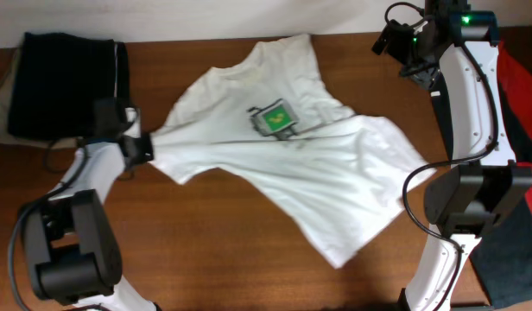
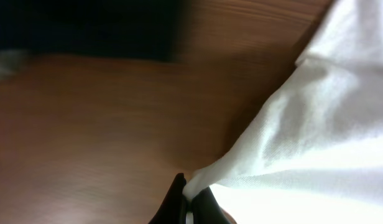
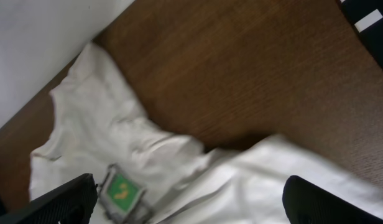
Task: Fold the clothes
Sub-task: 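Grasp the shirt's left sleeve with the left gripper and pull it left, then grasp the shirt's right side with the right gripper, left gripper holding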
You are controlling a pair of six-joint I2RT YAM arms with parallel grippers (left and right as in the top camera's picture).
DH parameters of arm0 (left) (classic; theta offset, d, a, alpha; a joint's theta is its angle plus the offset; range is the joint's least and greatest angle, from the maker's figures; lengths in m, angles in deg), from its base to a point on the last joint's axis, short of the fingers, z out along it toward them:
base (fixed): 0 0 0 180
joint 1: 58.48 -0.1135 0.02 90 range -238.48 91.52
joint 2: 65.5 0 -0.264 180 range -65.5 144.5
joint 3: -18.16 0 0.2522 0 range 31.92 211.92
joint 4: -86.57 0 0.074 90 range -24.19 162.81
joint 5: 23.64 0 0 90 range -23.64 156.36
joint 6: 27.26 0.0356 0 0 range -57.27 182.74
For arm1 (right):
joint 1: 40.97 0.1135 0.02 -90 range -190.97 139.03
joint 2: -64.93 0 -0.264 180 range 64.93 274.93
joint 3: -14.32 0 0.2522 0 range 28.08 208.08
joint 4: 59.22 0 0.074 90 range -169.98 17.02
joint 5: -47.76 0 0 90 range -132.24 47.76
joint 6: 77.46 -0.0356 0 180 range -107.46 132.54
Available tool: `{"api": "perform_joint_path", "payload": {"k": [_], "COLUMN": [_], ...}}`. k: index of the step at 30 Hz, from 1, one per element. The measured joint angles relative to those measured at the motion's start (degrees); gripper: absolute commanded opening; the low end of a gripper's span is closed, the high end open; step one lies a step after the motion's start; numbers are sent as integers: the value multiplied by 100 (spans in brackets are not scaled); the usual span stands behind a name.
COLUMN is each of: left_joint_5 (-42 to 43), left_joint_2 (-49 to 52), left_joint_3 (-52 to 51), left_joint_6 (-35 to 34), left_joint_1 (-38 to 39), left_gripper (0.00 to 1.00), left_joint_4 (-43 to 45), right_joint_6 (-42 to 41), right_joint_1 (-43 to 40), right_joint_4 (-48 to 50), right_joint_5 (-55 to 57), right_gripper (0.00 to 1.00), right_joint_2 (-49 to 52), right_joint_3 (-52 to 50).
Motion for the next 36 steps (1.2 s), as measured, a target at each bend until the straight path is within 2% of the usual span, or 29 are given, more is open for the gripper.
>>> {"api": "perform_joint_path", "payload": {"k": [3,6,8,12,13,14,15,16,17,21,25,28,34,36], "left_joint_5": [-824,-1045,-831,474,584,680,739,732,708,-87,-501,-492,2,479], "left_joint_2": [4,9,9,9,9,9,9,9,9,9,15,-59,-664,-863], "left_joint_3": [57,57,55,55,55,55,55,55,55,61,713,918,918,918], "left_joint_6": [-678,-1462,-1637,-1777,-1777,-1779,-1788,-1810,-1797,-1816,-1816,-1816,-1576,-1552], "left_joint_1": [-721,-1303,-1329,-1182,-1143,-1108,-1104,-1104,-1104,-1104,-1104,-1104,-1104,-1104], "left_gripper": [1,1,1,1,13,29,58,72,98,99,99,99,99,98], "left_joint_4": [-527,-1001,-1117,-1333,-1342,-1408,-1434,-1464,-1480,-1700,-2610,-3058,-3001,-2997], "right_joint_6": [2,0,2,2,2,2,2,0,-2,0,2,2,4,7], "right_joint_1": [0,0,0,0,0,0,0,0,0,0,0,0,0,0], "right_joint_4": [2,0,-2,0,0,0,0,0,0,0,4,-2,-2,0], "right_joint_5": [2,2,2,2,2,2,2,2,0,0,2,0,2,0], "right_gripper": [99,99,99,99,99,99,99,99,99,99,99,99,99,99], "right_joint_2": [0,0,0,0,0,0,0,0,0,0,0,0,0,0], "right_joint_3": [0,0,-2,0,0,0,0,0,-2,0,0,-2,0,0]}}
